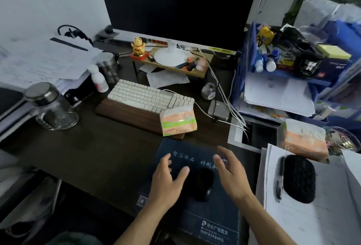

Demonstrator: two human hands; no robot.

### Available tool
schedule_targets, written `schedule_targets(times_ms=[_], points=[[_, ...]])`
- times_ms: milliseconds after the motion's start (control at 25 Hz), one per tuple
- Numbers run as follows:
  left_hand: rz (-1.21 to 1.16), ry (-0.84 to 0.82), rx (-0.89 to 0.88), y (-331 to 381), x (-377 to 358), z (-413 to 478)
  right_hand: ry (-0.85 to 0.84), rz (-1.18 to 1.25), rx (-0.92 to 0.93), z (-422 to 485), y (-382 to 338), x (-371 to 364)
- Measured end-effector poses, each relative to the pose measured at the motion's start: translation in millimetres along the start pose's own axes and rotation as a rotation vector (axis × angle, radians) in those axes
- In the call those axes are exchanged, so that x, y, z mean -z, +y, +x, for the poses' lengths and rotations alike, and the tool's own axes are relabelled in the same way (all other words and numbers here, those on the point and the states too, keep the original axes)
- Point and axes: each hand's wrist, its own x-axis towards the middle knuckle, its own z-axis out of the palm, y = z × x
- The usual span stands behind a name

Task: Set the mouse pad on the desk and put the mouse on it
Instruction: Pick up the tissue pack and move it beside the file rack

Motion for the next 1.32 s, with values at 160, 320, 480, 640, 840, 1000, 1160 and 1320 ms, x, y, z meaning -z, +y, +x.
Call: schedule_targets(times_ms=[160,320,480,640,840,1000,1160,1320], points=[[-0.171,0.164,0.028,34,41,41,-0.085,0.155,0.001,49,-42,-5],[-0.264,0.217,0.041,49,44,78,-0.176,0.16,-0.022,105,-60,-21],[-0.272,0.206,0.087,46,31,113,-0.277,0.167,-0.088,145,-52,-39],[-0.289,0.183,0.14,45,16,133,-0.322,0.195,-0.11,153,-43,-50],[-0.312,0.198,0.172,45,4,138,-0.348,0.21,-0.051,147,-41,-56],[-0.323,0.199,0.142,45,3,139,-0.342,0.241,-0.073,149,-39,-61],[-0.343,0.213,0.15,42,2,135,-0.333,0.288,-0.083,141,-44,-49],[-0.392,0.161,0.107,64,-5,110,-0.258,0.274,-0.104,118,-47,-15]])
